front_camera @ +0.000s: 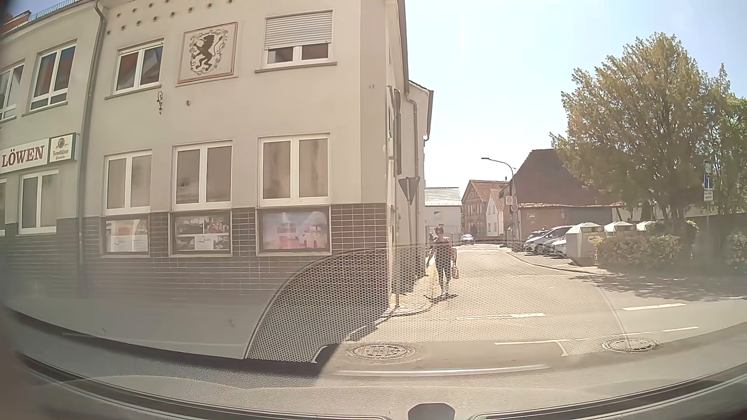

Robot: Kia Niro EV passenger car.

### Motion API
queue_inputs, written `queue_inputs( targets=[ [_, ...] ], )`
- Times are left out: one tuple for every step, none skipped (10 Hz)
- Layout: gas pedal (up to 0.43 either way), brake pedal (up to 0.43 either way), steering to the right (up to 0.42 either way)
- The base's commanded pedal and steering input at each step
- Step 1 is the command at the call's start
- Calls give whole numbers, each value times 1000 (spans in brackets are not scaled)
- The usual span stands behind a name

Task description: Follow the waypoints while adhering to traffic rules and regulations

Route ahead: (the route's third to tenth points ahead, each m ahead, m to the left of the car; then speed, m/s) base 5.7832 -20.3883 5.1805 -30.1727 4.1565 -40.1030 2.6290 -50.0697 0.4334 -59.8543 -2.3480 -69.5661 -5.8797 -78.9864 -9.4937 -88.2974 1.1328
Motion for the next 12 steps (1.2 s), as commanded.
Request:
queue_inputs(
  targets=[
    [0, 232, 51],
    [0, 232, 57],
    [0, 232, 63],
    [0, 238, 74],
    [0, 232, 83],
    [0, 232, 94],
    [0, 232, 107],
    [0, 232, 125],
    [0, 232, 146],
    [0, 238, 161],
    [0, 232, 173],
    [0, 232, 179]
  ],
)
